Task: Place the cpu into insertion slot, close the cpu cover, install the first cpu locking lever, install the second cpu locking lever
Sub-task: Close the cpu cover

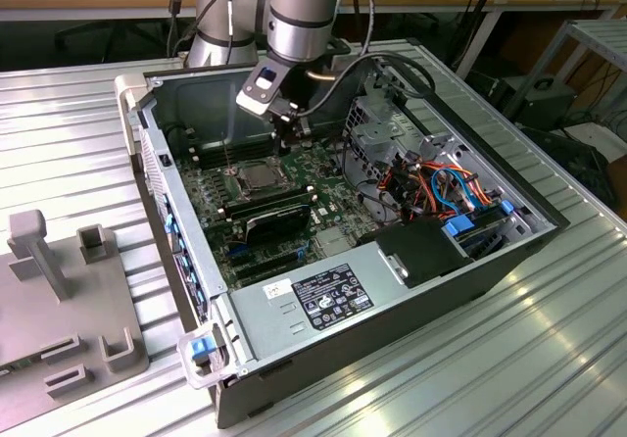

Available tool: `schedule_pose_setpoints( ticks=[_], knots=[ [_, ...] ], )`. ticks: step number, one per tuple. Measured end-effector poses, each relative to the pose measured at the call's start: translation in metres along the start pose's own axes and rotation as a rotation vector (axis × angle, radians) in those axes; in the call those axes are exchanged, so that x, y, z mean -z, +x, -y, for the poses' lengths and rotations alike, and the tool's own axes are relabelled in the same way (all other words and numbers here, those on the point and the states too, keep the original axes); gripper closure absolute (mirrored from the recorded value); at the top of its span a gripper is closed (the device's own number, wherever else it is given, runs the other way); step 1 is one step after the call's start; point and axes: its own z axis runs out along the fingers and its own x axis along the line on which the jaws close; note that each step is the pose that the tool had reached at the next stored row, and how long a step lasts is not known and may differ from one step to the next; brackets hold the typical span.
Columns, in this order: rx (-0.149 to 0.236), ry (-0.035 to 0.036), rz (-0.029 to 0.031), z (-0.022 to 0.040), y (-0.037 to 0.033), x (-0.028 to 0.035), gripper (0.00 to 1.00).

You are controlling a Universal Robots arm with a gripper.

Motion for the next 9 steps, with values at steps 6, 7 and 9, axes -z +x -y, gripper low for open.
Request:
schedule_pose_setpoints(
  ticks=[6,7,9],
  knots=[
    [0.0,-0.0003,-0.0005,0.0033,0.0002,-0.0016,0.89],
    [0.0,-0.0002,-0.0003,0.0085,0.0003,-0.0031,0.89],
    [0.0,-0.0002,-0.0002,0.0118,0.0003,-0.0056,0.89]
  ],
)
